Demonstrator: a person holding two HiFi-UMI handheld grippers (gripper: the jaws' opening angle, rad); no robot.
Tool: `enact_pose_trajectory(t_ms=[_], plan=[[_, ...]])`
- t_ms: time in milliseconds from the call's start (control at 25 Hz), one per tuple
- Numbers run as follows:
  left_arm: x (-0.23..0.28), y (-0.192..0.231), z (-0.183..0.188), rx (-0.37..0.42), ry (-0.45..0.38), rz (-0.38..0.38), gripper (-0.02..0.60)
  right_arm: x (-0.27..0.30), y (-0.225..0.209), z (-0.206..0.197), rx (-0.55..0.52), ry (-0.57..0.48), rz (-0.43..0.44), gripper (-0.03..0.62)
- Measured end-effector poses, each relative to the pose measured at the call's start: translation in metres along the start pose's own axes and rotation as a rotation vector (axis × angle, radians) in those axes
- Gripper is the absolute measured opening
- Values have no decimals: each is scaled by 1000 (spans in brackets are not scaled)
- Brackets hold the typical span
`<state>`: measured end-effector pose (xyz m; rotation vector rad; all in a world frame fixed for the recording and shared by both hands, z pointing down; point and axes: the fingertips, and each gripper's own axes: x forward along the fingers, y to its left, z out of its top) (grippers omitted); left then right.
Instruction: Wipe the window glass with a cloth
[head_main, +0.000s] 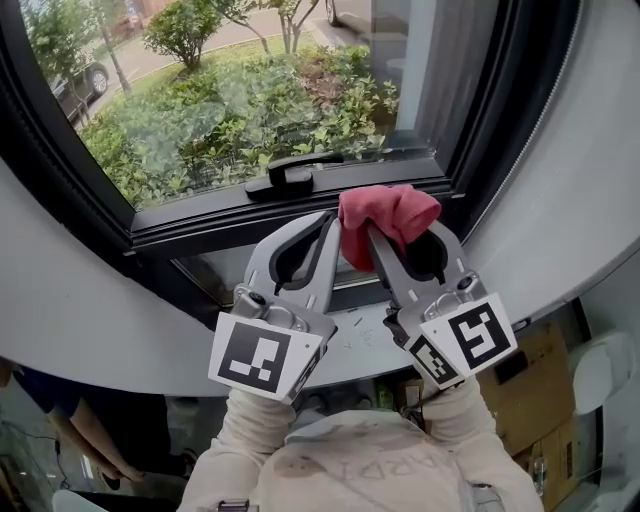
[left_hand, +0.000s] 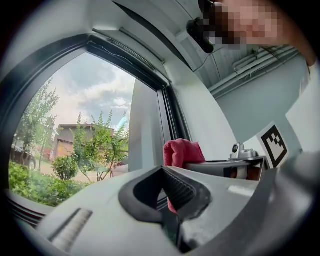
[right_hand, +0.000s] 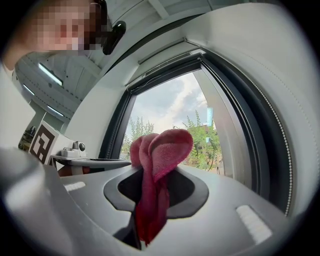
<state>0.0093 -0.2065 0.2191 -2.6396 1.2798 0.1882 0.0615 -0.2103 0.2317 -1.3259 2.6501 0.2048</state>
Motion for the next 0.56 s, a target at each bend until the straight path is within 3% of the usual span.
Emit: enact_pose_trajectory(t_ms=[560], plan=[[-8, 2, 3, -7, 7, 13, 0, -1, 10, 3, 2, -5, 12, 123]])
